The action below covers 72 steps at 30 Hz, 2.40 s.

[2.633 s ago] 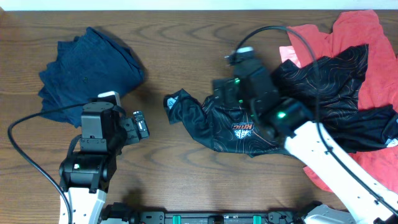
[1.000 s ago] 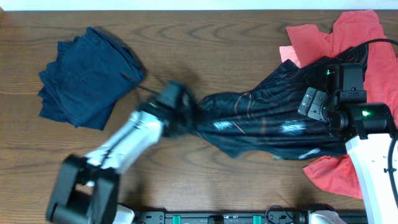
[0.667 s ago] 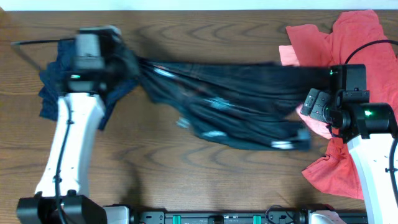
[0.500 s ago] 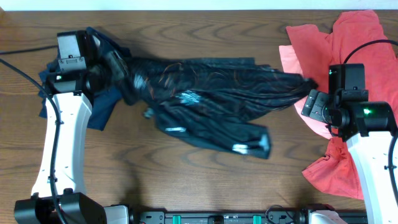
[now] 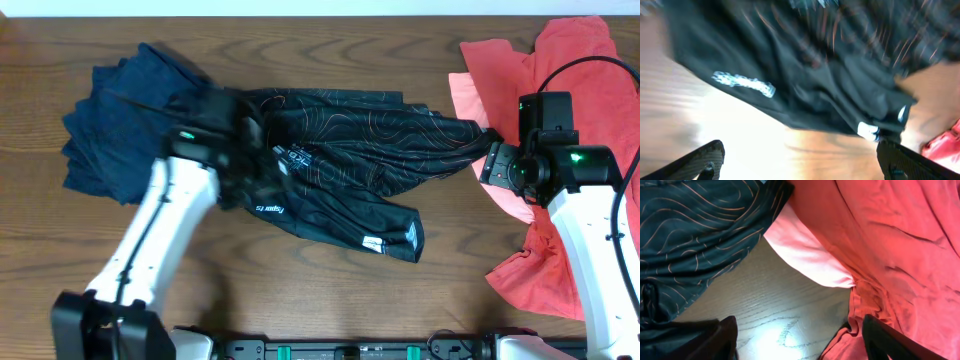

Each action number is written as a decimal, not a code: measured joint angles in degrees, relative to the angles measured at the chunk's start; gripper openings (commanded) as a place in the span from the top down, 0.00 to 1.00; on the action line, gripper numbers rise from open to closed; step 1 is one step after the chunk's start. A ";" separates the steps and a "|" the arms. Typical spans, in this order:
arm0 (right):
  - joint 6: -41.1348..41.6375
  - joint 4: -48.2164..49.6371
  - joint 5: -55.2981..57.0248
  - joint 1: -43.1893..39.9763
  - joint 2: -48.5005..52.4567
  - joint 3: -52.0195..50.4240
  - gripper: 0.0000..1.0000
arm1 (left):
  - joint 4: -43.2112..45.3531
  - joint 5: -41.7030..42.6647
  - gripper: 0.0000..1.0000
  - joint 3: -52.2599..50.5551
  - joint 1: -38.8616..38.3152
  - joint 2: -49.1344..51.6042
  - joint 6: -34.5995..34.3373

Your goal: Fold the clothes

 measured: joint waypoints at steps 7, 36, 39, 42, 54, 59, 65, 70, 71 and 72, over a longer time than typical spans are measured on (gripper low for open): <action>-0.04 -0.46 -0.15 0.00 0.02 0.00 0.20 | 17.73 0.24 0.04 -11.87 -12.79 1.75 -12.92; -1.01 -2.38 -0.83 -3.13 0.02 0.00 0.18 | 18.88 3.15 0.93 -14.93 -20.20 10.78 -20.74; -3.76 -2.40 -2.91 -5.05 0.02 0.00 0.24 | 7.85 2.27 0.94 -15.54 -14.62 4.11 -15.37; -7.02 -2.34 -6.23 -5.86 0.46 0.00 0.34 | -0.31 -1.11 0.94 -15.56 -7.96 -4.50 -11.06; -11.43 18.71 -13.16 -5.88 12.70 0.00 0.99 | -8.17 -13.18 0.94 -15.56 21.59 -20.72 -3.30; -11.72 30.14 -17.81 -5.88 18.97 0.02 0.99 | -7.87 -12.85 0.94 -15.56 30.53 -20.70 -2.40; -11.89 42.86 -20.17 -5.90 28.72 0.04 0.99 | -7.80 -11.39 0.94 -15.56 32.11 -20.70 -1.16; -11.96 50.73 -20.70 -5.90 35.91 0.04 0.99 | -7.89 -10.78 0.94 -15.56 32.11 -20.70 -0.94; -11.93 51.74 -20.70 -5.90 37.00 0.02 0.99 | -7.87 -10.71 0.94 -15.56 32.11 -20.70 -0.92; -11.93 52.43 -20.65 -5.90 37.94 0.04 0.99 | -7.89 -10.64 0.94 -15.56 32.11 -20.70 -0.92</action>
